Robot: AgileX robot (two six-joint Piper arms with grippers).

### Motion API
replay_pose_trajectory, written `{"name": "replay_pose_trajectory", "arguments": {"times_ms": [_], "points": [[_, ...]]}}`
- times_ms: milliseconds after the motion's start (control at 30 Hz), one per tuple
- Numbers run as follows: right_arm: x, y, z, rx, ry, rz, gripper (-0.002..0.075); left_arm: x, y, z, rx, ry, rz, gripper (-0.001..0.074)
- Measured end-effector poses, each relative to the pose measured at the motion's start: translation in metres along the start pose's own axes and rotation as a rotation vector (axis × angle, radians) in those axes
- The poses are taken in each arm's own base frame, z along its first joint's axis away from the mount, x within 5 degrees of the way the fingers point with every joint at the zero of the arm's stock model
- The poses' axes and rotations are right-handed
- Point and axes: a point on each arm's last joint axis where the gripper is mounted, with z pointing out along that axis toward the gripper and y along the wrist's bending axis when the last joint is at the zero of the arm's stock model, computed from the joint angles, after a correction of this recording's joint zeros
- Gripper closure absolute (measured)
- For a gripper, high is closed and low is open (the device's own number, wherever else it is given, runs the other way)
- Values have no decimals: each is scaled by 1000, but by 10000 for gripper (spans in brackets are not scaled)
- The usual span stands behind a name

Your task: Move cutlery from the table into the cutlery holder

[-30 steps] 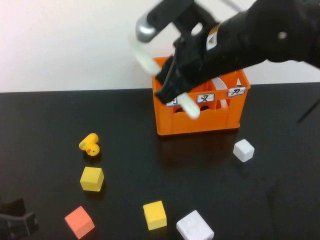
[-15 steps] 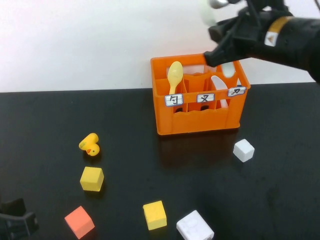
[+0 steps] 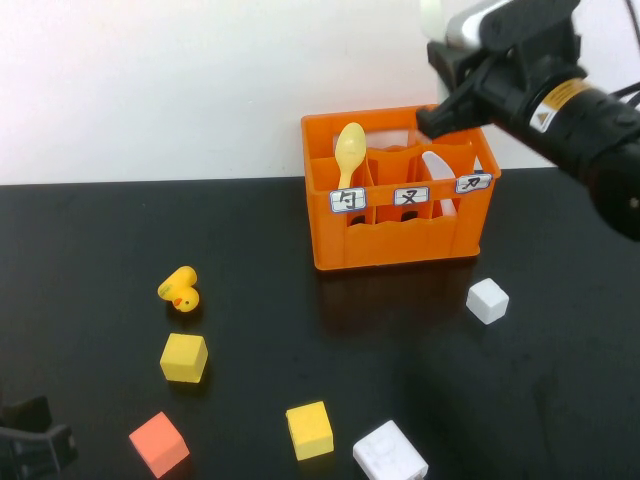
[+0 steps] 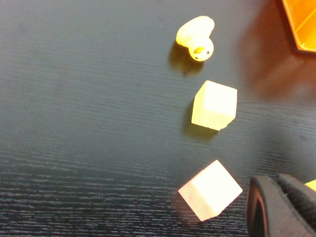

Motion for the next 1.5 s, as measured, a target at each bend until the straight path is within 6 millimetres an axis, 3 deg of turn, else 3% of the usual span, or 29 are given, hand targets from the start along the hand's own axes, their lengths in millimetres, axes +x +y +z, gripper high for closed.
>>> {"name": "replay_pose_trajectory", "arguments": {"times_ms": [467,767,867,967,1067,1233,1400,1500], "points": [[64,0,29,114,95,55,618,0,0,0,-2,-3,4,736],[88,3,36,120,162,82,613,0,0,0,-4,-5,9,736],[88,3,36,117,171,84,560,-1,0,0,-5,-6,10,736],[89,3,36,118,173,87,451,-1,0,0,-5,-6,10,736],[87,3,36,125,153,85,389,-1,0,0,-5,-6,10,736],[75,0,33,137,114,88,365,-1,0,0,-5,-11,15,736],[31,-6,15,117,37,46,386,-3,1,-5,12,-48,29,736],[-7,-4,-7,50,29,-57,502,-6,6,-18,28,-129,69,736]]}}
